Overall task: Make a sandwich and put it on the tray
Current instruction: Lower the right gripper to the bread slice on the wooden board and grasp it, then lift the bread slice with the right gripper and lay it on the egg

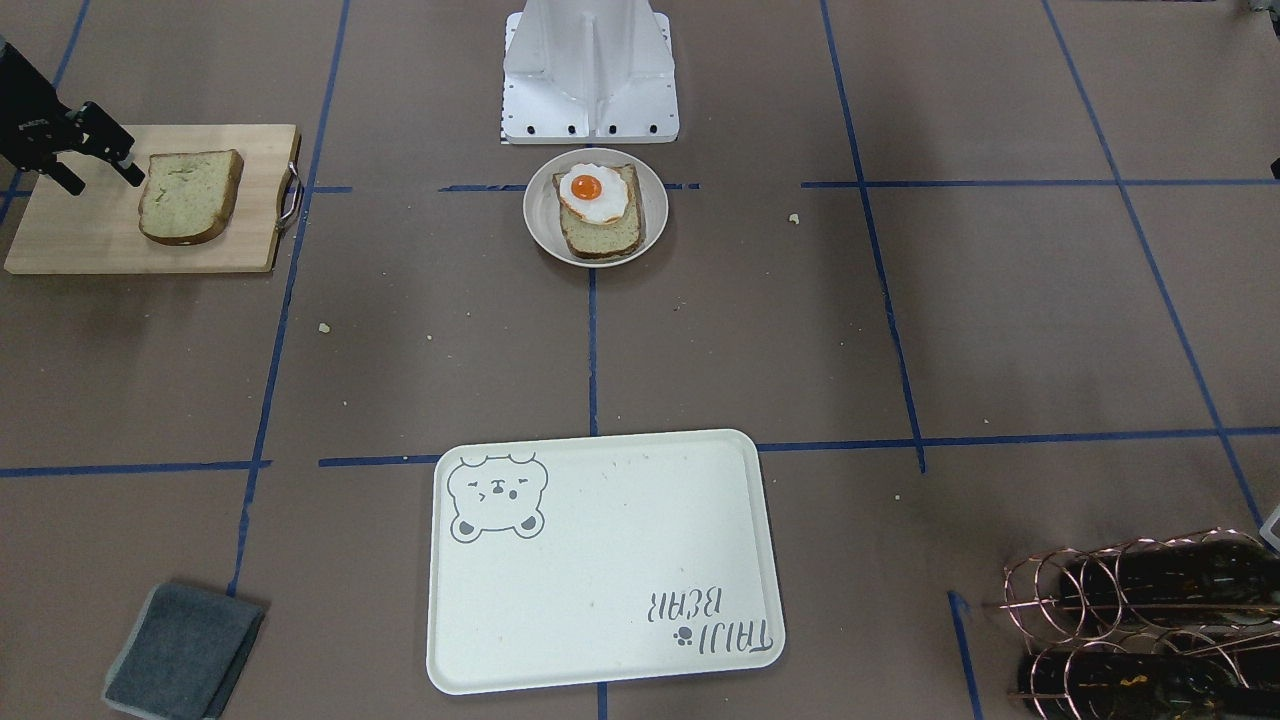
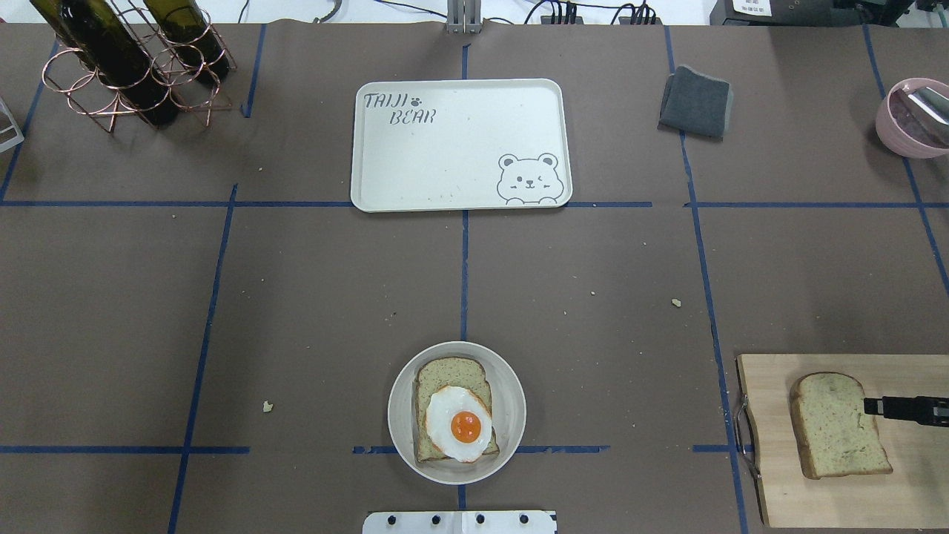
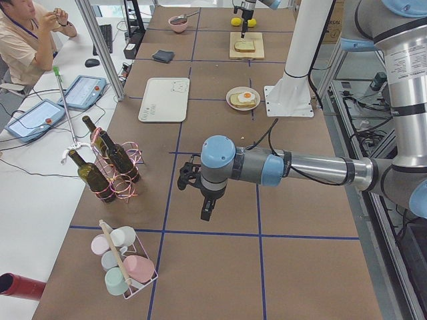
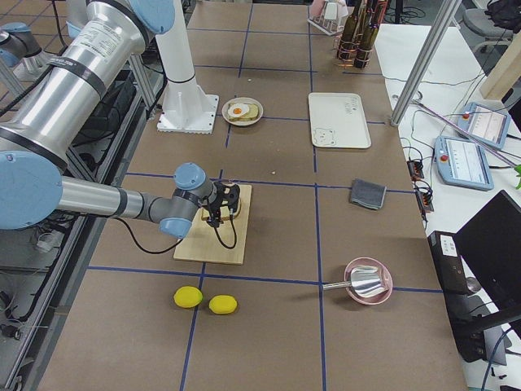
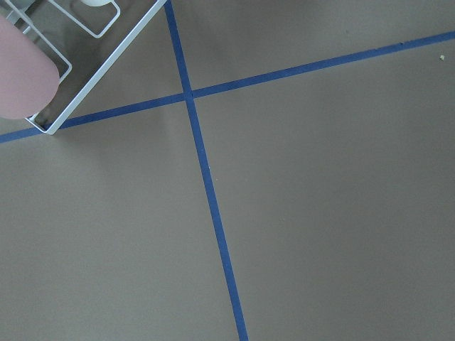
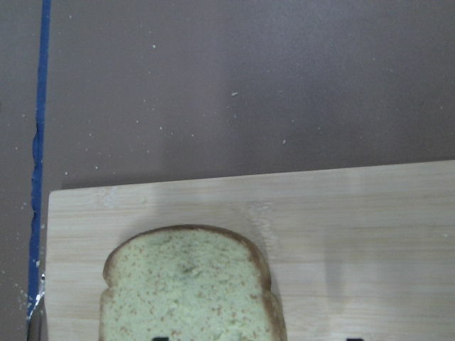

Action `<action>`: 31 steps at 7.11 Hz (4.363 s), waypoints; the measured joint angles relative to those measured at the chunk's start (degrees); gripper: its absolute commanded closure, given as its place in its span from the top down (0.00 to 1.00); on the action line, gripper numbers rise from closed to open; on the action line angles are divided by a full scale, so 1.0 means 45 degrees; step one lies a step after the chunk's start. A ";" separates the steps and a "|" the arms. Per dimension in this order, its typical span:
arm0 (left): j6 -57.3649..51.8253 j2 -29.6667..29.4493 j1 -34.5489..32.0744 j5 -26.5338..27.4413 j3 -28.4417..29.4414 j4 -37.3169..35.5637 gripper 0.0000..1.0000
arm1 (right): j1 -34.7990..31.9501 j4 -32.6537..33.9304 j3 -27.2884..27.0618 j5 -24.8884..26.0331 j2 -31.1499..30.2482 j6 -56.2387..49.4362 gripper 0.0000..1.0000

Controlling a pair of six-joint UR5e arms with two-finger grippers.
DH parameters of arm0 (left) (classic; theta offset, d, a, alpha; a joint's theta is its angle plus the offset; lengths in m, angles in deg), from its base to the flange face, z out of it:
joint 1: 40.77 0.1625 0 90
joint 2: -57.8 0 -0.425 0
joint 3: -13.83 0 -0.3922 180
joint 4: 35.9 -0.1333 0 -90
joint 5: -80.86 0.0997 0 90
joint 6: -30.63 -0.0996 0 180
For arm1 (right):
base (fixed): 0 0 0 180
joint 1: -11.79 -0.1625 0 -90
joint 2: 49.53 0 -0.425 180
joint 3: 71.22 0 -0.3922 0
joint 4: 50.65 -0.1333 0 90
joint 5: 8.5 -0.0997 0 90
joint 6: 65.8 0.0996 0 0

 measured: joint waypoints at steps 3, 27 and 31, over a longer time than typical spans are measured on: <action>-0.0007 -0.0052 0.0000 -0.0001 -0.0011 0.0153 1.00 | 0.0875 -0.0514 0.0415 0.0193 -0.0089 0.0186 0.77; 0.0013 0.0050 -0.0019 -0.0019 0.0100 0.0236 1.00 | 0.0914 0.2059 -0.1048 -0.1261 0.7292 0.0511 0.00; 0.0025 0.0012 -0.0016 -0.0319 0.0131 0.0305 1.00 | 0.3625 0.5187 -0.0593 0.1952 1.1030 0.0676 0.00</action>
